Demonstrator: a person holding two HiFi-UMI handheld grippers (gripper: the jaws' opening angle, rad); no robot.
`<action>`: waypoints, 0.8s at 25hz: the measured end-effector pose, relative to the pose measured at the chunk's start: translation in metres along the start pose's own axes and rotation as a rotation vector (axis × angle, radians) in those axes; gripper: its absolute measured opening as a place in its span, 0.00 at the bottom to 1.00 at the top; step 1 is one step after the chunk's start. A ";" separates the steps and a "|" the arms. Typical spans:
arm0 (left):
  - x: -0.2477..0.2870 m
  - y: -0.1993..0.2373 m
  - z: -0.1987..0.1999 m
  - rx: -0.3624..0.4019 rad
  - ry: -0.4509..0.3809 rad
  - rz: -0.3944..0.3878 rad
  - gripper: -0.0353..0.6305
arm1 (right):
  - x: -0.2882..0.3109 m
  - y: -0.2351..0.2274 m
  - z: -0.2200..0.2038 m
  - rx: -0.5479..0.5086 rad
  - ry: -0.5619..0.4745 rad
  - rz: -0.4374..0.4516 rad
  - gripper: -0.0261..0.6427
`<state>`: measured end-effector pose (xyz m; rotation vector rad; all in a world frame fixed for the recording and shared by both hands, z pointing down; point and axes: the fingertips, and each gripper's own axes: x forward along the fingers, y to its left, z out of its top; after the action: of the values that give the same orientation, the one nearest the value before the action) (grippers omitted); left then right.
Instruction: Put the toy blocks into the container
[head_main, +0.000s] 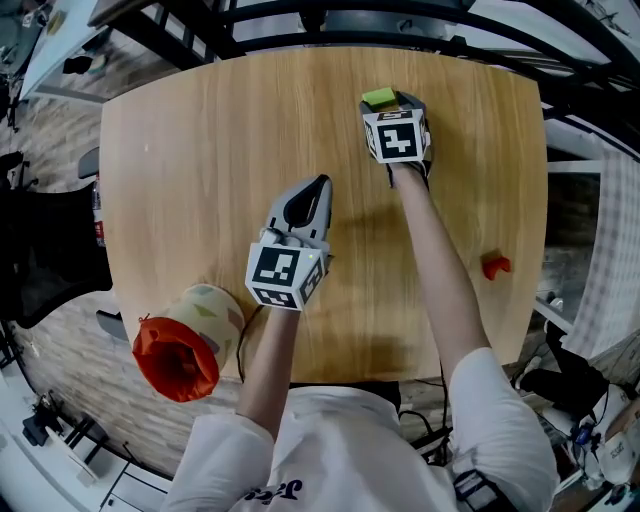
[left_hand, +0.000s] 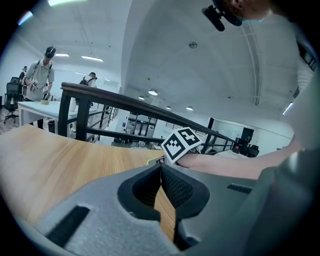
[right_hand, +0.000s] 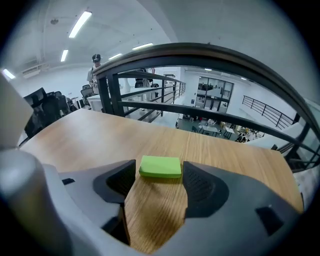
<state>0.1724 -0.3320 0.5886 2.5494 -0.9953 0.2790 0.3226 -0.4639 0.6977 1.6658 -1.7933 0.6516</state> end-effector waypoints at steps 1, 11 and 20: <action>-0.001 0.000 0.000 -0.001 -0.001 -0.001 0.07 | 0.002 -0.001 0.000 0.003 0.009 0.001 0.46; -0.023 -0.005 0.013 0.008 -0.019 -0.003 0.07 | -0.019 0.010 -0.008 0.027 0.006 0.012 0.43; -0.077 -0.032 0.048 0.019 -0.085 -0.011 0.07 | -0.141 0.052 -0.011 0.079 -0.140 0.047 0.43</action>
<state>0.1405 -0.2846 0.5116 2.6021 -1.0134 0.1788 0.2767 -0.3526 0.6070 1.7650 -1.9332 0.6482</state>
